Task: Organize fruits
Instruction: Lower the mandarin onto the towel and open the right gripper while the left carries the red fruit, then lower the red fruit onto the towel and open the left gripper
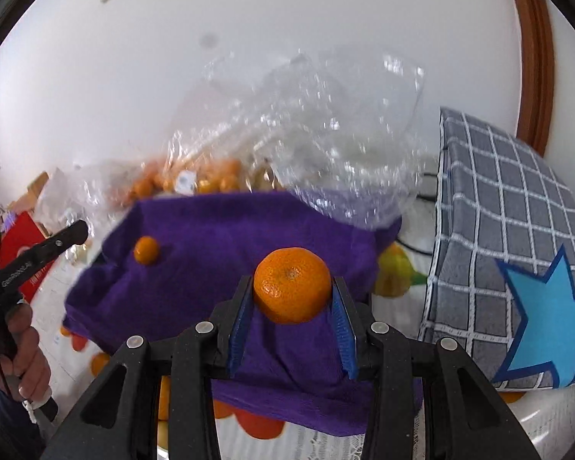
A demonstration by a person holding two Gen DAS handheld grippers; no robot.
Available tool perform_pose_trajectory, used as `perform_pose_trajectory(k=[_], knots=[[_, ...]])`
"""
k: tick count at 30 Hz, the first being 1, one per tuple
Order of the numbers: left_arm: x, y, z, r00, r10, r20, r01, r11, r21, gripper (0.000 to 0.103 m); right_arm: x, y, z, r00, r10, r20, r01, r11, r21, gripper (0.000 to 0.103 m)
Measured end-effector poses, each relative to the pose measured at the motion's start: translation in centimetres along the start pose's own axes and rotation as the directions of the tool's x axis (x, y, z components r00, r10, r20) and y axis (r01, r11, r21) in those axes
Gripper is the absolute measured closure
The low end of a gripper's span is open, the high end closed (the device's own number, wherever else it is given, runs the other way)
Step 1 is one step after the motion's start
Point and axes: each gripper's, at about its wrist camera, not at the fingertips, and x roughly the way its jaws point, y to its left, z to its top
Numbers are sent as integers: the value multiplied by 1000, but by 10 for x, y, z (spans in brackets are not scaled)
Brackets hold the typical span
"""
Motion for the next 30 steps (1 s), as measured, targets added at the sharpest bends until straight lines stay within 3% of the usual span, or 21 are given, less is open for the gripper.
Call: perform_pose_trajectory(k=[6,10,20,28,30], knots=[[19,14,-7,999,15,-41,-16,1000,-25,78,21,-3,-9,998,25,-54,-25,1000,4,63],[24,16,-8,998,17,-67,-19,1000,-24,78,33,-1,-14,996,-1,-90,-1,1000,-20,63],[43,7,-17,989,44,-144,-41,999,26,78,43,-3,-19,994,34,-107,-34,999,4,62],[47,4,-20,985,66,-159,-58,997,50,78,22,1,-14,999,21,-32,-21,1000,-9,30],[47,3,-20,986,62,-157,-55,997,48,77,20,5,-14,999,26,-27,-26,999,-19,29]])
